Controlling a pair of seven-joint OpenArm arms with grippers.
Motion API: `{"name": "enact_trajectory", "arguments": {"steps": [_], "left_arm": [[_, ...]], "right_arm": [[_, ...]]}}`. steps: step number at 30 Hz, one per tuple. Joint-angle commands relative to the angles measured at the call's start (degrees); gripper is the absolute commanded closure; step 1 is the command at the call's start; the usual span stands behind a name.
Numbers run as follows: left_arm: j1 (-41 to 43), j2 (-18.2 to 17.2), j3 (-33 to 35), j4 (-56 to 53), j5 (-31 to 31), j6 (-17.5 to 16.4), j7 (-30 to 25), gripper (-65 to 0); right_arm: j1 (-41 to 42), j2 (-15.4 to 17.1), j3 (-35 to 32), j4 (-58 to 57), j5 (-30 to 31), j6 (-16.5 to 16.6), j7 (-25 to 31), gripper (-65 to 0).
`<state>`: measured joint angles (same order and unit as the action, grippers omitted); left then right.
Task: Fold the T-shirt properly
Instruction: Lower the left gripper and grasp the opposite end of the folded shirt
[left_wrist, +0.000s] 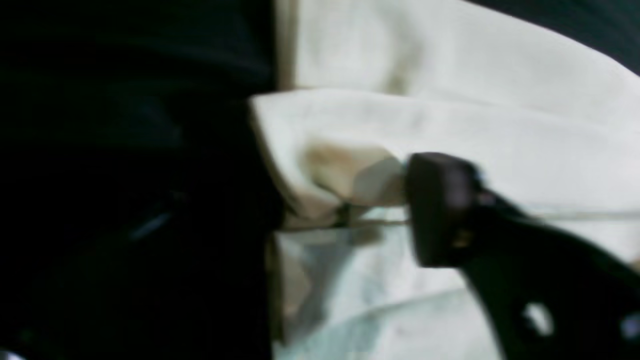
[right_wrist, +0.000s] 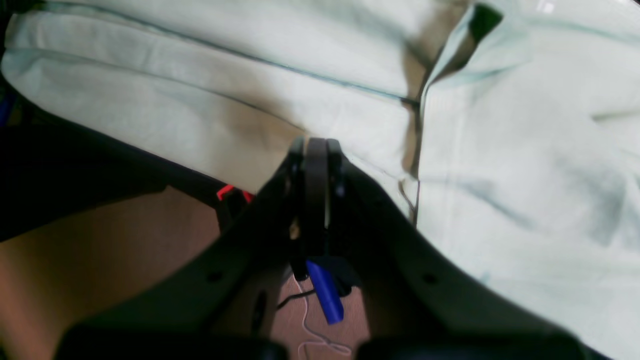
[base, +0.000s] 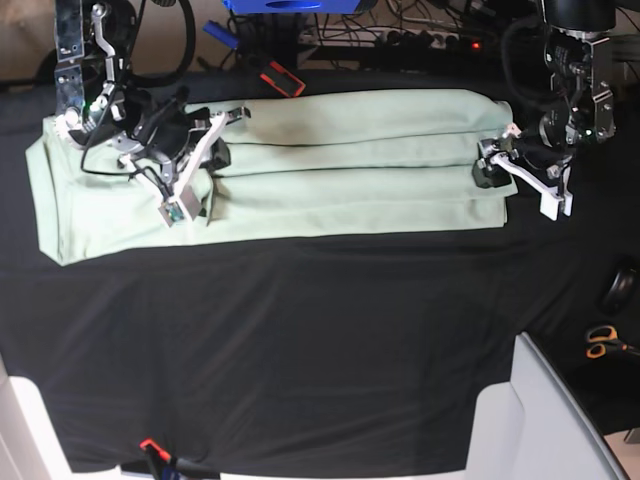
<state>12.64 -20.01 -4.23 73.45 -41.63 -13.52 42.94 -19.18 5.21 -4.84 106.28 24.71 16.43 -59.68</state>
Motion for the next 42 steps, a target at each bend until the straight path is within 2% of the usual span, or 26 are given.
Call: {"name": "enact_trajectory", "arguments": {"steps": [1, 4, 10, 12, 13, 15, 16, 25, 29, 31, 36, 39, 42], "left_arm": [[0.76, 2.12, 1.37, -1.05, -3.34, -2.88, 6.07, -36.6], [0.76, 2.12, 1.37, -1.05, -2.11, -2.88, 5.99, -25.0], [0.5, 2.21, 1.37, -1.05, 1.14, -2.88, 5.9, -23.9], [0.5, 2.12, 1.37, -0.79, 1.14, -2.88, 5.9, -21.2], [0.59, 1.86, 1.37, -0.7, 1.14, -2.88, 6.07, -17.0], [0.5, 1.68, 1.37, -0.53, 1.14, -2.88, 6.25, -2.0], [0.5, 1.59, 1.28, -0.53, 1.14, -2.88, 6.25, 0.0], [0.85, -0.69, 1.28, 3.78, 0.97, -2.7, 6.6, 0.0], [0.5, -1.57, 1.2, 7.38, 1.06, -2.17, 12.4, 0.0], [0.5, -1.57, 1.2, 9.67, 1.06, 0.9, 13.72, 0.0], [0.85, -1.57, 1.81, 15.12, 1.14, 12.77, 14.42, 0.0], [0.76, -1.66, 2.08, 16.7, 1.32, 17.69, 15.3, 0.0], [0.59, -0.87, 2.25, 19.43, 5.1, 22.27, 18.73, 0.0]], "right_arm": [[0.23, 0.11, 0.23, 1.02, 0.74, 0.23, 0.82, -0.3], [0.23, 0.11, 0.23, 1.02, 0.74, 0.23, 0.82, -0.3], [0.23, 0.11, 0.23, 1.02, 0.74, 0.23, 0.82, -0.3], [0.23, 0.11, 0.23, 1.02, 0.74, 0.23, 0.82, -0.3], [0.23, 0.11, 0.23, 1.02, 0.74, 0.23, 0.82, -0.3], [0.23, 0.11, 0.23, 1.02, 0.74, 0.23, 0.82, -0.3], [0.23, 0.11, 0.23, 1.02, 0.74, 0.23, 0.82, -0.3], [0.23, 0.11, 0.23, 0.93, 0.74, 0.23, 0.82, -0.3], [0.23, 0.11, 0.23, 0.93, 0.74, 0.23, 0.82, -0.3], [0.23, 0.11, 0.23, 0.93, 0.74, 0.23, 0.82, -0.3], [0.23, 0.11, 0.23, 0.93, 0.74, 0.23, 0.82, -0.3], [0.23, 0.11, 0.23, 0.93, 0.74, 0.23, 0.82, -0.3], [0.23, 0.11, 0.23, 0.93, 0.74, 0.23, 0.82, -0.3]]}}
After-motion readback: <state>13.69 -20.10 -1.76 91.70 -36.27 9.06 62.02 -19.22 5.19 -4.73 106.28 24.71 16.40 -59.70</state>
